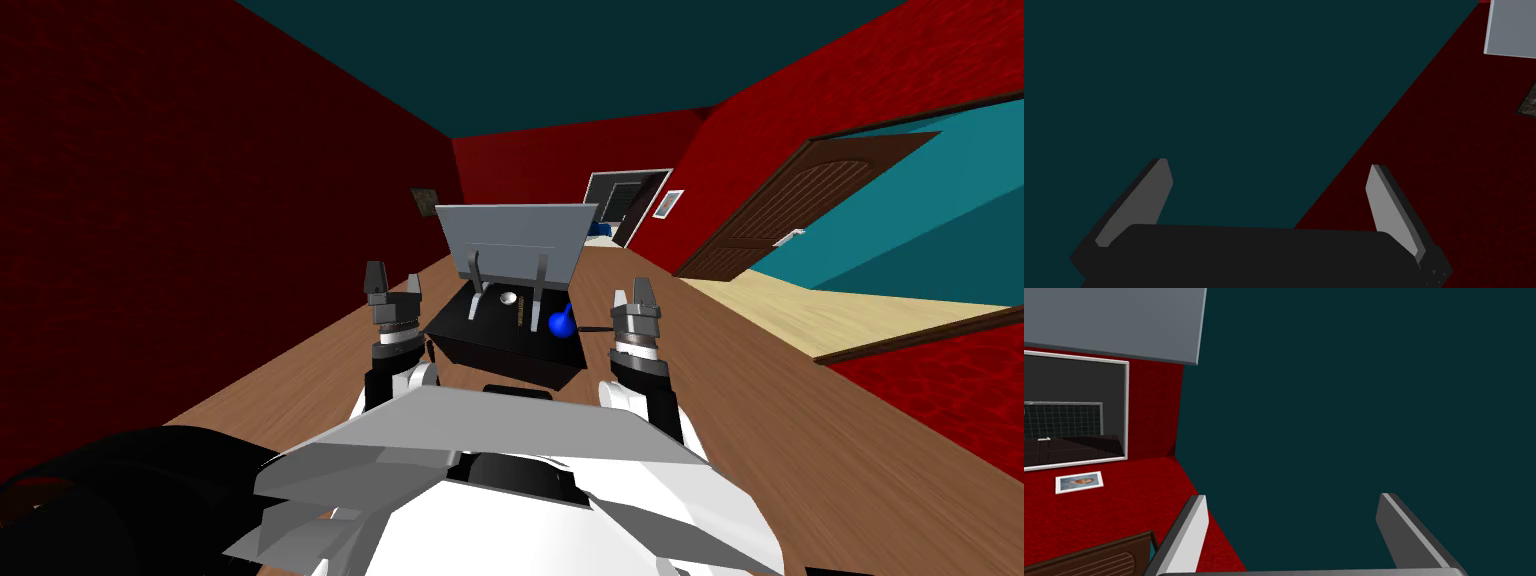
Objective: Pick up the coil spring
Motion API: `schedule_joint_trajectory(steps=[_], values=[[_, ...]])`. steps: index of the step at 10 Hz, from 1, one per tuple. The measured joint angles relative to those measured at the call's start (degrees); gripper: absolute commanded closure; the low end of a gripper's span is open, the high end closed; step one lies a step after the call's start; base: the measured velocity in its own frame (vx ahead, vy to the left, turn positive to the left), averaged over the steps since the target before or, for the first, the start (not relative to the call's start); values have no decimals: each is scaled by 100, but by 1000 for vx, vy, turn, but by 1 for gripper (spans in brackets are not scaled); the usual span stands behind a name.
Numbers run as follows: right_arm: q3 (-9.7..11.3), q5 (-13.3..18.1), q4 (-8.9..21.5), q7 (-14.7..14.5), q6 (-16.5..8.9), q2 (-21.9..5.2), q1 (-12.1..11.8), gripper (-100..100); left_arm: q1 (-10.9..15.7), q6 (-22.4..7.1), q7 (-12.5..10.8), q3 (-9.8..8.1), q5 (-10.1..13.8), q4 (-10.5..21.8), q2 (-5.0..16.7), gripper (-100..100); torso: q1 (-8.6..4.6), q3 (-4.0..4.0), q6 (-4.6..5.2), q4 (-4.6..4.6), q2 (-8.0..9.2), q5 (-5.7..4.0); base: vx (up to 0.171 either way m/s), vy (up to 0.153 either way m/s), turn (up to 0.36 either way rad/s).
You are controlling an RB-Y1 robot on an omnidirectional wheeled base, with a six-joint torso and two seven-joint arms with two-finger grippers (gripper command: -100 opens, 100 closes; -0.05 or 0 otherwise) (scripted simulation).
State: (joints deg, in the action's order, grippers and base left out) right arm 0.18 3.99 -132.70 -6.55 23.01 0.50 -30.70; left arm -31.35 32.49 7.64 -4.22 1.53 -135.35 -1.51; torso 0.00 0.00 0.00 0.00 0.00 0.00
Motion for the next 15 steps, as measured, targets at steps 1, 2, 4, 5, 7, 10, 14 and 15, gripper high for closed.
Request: schedule_joint_trajectory(steps=[1, 2, 4, 5, 7, 10, 14, 15], values=[[5, 10, 23, 2, -18, -106, -4, -100, 0, 0, 0, 0, 0, 0, 0, 0, 1, 0, -1, 0, 0, 0, 1, 15, 111], [16, 20, 36, 12, -43, -248, -47, -100, 0, 0, 0, 0, 0, 0, 0, 0, 3, 0, -1, 0, 0, 1, -4, 24, 152], [55, 65, 153, 24, -94, -515, -105, -100, 0, 0, 0, 0, 0, 0, 0, 0, 8, 0, -1, 0, 1, 2, -1, 28, 155], [50, 79, 234, 47, -139, -658, -129, -100, 0, 0, 0, 0, 0, 0, 0, 0, 9, 0, -2, 0, 0, 2, -3, 33, 212], [83, 123, 379, 95, -188, -908, -302, -100, 1, 0, 0, 1, 0, 0, 0, 0, 12, 2, -2, 1, 3, 3, -15, 51, 321], [246, 297, 719, 158, -439, -1245, -615, -100, 0, 0, 0, 0, 0, 0, 0, 0, 22, 2, 0, 1, 4, 5, -5, 64, 287], [406, 498, 1127, 225, -670, -1530, -1082, -100, 0, 0, 0, 0, 0, 0, 0, 0, 21, 1, 1, 0, 2, 5, 8, 61, 302], [421, 540, 1246, 263, -778, -1622, -1125, -100, 0, 0, 0, 0, 0, 0, 0, 0, 19, 0, -2, 1, 1, 5, 14, 62, 368]])
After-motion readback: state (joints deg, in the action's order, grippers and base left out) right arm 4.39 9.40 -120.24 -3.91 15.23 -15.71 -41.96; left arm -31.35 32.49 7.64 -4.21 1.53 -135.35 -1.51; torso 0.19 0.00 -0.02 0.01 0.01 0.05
